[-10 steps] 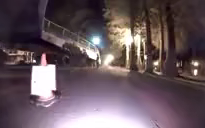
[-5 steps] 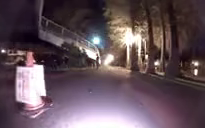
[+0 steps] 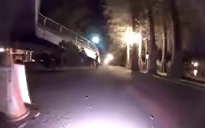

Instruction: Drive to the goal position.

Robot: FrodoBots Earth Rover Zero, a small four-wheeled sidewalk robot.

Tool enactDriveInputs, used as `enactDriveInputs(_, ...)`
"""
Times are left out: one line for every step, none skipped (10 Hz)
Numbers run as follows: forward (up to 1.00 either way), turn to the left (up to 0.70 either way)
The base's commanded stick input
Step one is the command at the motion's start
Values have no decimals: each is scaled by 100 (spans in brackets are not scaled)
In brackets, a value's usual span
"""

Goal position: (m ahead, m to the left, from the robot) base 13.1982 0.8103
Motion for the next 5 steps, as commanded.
enactDriveInputs(70, 0)
enactDriveInputs(70, 0)
enactDriveInputs(70, 0)
enactDriveInputs(70, 0)
enactDriveInputs(70, 0)
